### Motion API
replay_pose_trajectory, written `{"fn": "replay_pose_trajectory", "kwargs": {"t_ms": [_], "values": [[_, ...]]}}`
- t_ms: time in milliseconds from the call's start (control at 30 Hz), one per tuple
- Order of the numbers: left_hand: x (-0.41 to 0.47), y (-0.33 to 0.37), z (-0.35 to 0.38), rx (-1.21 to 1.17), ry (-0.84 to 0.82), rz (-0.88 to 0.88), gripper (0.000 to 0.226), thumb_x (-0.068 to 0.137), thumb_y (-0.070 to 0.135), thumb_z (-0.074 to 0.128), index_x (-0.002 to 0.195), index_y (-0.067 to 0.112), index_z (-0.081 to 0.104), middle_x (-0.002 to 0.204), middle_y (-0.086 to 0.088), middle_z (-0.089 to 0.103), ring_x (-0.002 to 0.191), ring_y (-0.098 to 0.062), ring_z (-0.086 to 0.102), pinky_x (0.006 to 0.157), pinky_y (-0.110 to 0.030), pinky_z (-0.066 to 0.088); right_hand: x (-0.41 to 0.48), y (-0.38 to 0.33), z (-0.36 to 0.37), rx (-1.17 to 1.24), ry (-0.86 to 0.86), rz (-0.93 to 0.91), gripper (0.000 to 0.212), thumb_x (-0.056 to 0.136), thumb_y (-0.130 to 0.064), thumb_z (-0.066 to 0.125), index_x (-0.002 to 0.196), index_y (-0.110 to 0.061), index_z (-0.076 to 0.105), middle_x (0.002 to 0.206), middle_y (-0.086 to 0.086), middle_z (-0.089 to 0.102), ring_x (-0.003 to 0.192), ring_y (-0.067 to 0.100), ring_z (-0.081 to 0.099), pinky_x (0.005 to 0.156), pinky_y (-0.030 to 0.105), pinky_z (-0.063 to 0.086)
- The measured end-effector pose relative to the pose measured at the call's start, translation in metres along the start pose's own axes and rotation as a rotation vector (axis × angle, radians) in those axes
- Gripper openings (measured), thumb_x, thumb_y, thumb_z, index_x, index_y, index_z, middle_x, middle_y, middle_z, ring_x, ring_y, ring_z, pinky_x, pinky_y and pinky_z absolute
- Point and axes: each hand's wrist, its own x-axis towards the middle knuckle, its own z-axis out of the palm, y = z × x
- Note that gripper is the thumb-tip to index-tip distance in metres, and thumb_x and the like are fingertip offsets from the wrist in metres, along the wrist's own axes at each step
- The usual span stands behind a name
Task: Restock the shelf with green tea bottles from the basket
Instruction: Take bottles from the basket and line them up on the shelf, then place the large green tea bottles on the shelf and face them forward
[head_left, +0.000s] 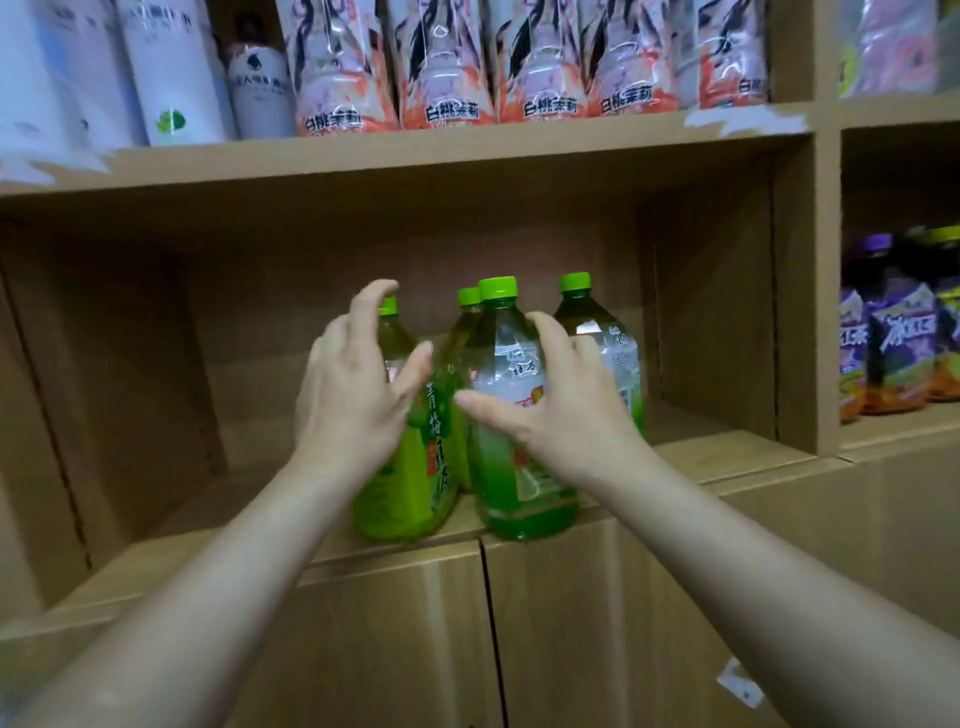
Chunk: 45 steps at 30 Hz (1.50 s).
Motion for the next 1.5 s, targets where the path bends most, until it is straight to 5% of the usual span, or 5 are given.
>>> {"fn": "replay_pose_trajectory", "kwargs": {"t_ms": [333,500,1000,1267,1500], "values": [[-0.025,-0.011,0.016,0.233,-0.148,0.014,0.071,0.082,0.045,0.063,0.143,0.029,0.029,0.156,-0.018,0.017,0.143,-0.037,0.016,0.112,-0.059,0.024,-0.011,0.033,0.003,0.301,-0.095,-0.008,0.089,0.077,-0.047,0.072,0.150,-0.030,0.024,0.132,-0.013,0.048,0.128,0.005,0.043,0.102,0.021,0.035],[-0.057,0.062,0.005,-0.277,0.172,0.376,0.036,0.082,0.010,0.055,0.118,0.009,0.060,0.126,-0.013,0.057,0.113,-0.025,0.054,0.096,-0.036,0.045,-0.030,0.035,-0.029,0.173,0.040,-0.029,0.058,0.085,-0.040,0.065,0.138,-0.025,0.047,0.115,-0.001,0.066,0.100,0.010,0.064,0.092,0.032,0.050],[-0.256,0.288,0.155,-0.888,-0.925,0.377,0.019,0.082,0.012,0.061,0.088,0.025,0.074,0.077,0.016,0.064,0.076,-0.006,0.060,0.075,-0.023,0.045,-0.277,0.250,-0.267,-0.386,-0.214,0.819,0.014,0.088,-0.020,0.066,0.098,-0.011,0.071,0.073,0.009,0.070,0.052,0.004,0.057,0.055,0.016,0.046],[-0.313,0.412,0.192,-0.789,-1.225,0.590,0.017,0.079,0.023,0.066,0.095,0.027,0.071,0.082,0.012,0.067,0.092,-0.013,0.065,0.083,-0.027,0.050,-0.404,0.357,-0.346,-0.524,-0.543,1.175,0.093,0.072,-0.049,0.076,0.147,-0.020,0.031,0.150,0.010,0.040,0.134,0.028,0.042,0.112,0.040,0.035],[-0.409,0.459,0.235,-0.229,-1.619,0.957,0.069,0.083,0.047,0.066,0.138,0.013,0.043,0.133,-0.010,0.056,0.117,-0.029,0.055,0.097,-0.041,0.048,-0.445,0.402,-0.346,-0.738,-1.007,1.066,0.117,0.060,-0.067,0.073,0.151,-0.035,0.006,0.160,0.009,0.013,0.147,0.034,0.012,0.114,0.063,0.008]]}}
